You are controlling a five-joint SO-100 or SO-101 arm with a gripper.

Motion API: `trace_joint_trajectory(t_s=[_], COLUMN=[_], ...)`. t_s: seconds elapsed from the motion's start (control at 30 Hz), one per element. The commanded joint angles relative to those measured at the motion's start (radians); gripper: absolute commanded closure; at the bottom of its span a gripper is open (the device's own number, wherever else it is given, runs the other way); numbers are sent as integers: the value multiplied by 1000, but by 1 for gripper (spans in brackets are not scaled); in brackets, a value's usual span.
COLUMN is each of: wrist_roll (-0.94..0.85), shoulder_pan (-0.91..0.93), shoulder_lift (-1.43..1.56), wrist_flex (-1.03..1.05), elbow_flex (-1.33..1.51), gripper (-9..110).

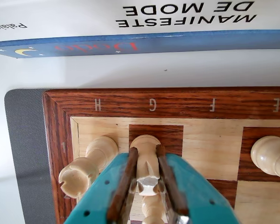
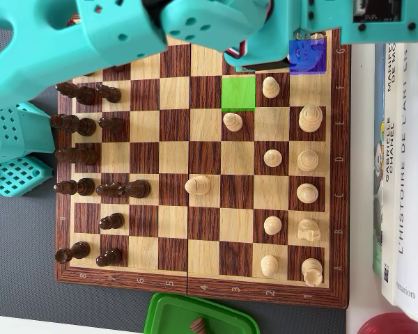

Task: Play chess

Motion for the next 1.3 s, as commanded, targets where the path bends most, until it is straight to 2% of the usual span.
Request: trace_joint_trajectory(t_s=[0.0, 0.27, 1.27], wrist_roll=[6, 2, -18], shoulder_pan=[6, 9, 31], shoulder_lift=[15, 66, 595], wrist_flex=[0, 5, -6], elbow_flex=[-54, -38, 413], gripper=[96, 96, 96])
